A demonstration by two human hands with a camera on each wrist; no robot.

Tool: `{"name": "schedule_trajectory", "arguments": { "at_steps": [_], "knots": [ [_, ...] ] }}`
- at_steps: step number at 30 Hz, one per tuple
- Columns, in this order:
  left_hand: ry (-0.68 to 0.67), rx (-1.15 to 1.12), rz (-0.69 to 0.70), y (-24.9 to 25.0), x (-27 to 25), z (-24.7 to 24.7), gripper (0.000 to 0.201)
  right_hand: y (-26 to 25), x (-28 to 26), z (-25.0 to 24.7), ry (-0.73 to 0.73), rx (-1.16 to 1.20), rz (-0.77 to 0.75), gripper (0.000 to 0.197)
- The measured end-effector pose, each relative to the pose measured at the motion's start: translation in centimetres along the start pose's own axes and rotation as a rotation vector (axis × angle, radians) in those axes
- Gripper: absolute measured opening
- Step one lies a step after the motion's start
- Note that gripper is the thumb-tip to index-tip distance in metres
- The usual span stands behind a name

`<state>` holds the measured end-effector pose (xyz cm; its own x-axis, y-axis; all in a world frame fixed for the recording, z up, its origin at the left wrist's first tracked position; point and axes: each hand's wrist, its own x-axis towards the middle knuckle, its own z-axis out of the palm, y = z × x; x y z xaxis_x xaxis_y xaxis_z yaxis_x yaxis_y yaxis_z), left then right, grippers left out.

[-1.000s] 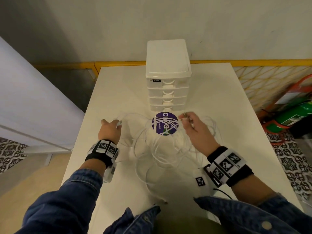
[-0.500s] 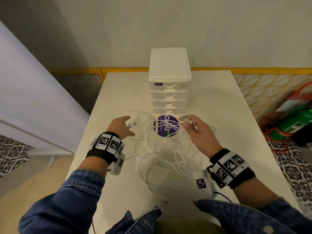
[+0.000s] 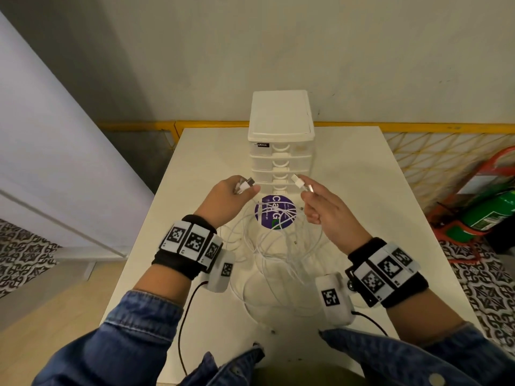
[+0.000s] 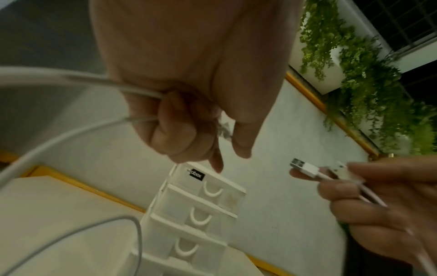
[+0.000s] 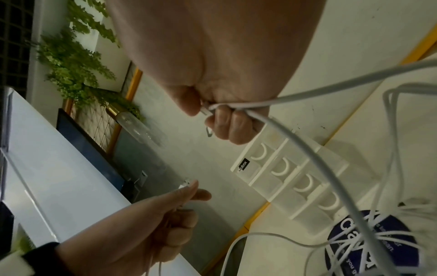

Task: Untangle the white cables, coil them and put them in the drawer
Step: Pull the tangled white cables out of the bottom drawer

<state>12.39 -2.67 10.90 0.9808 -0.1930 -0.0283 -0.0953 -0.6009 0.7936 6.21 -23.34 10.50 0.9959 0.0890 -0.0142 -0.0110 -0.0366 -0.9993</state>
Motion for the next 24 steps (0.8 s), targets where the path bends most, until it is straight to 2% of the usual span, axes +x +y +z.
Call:
{"name": "schedule_trajectory", "arguments": {
  "at_steps": [2, 4, 10, 12, 16, 20, 24],
  "knots": [
    [0.016, -0.059, 0.024, 0.6, -0.4, 0.9, 0.025, 0.1, -0.3, 0.1, -0.031, -0.175, -0.075, 0.037],
    [0.039, -0.137, 0.04, 0.9, -0.6, 1.8, 0.024, 0.3, -0.4, 0.4, -0.008, -0.237, -0.113, 0.035],
    [0.093, -0.392, 0.037, 2.2, -1.8, 4.1, 0.024, 1.0, -0.7, 1.0, 0.093, -0.085, -0.078, 0.041],
    [0.094, -0.46, 0.024, 2.9, -2.4, 4.6, 0.027, 1.0, -0.7, 1.3, 0.1, -0.064, -0.063, 0.035],
    [0.08, -0.519, 0.069, 3.5, -3.0, 5.0, 0.027, 0.9, -0.9, 1.9, 0.072, -0.058, -0.063, 0.01],
    [0.081, -0.529, 0.058, 3.4, -3.1, 5.0, 0.02, 0.9, -1.1, 2.1, 0.055, -0.049, -0.028, 0.011],
    [0.013, -0.618, -0.006, 4.2, -3.7, 4.9, 0.019, 1.1, -1.0, 2.4, 0.079, -0.019, -0.008, 0.007]
  ]
}}
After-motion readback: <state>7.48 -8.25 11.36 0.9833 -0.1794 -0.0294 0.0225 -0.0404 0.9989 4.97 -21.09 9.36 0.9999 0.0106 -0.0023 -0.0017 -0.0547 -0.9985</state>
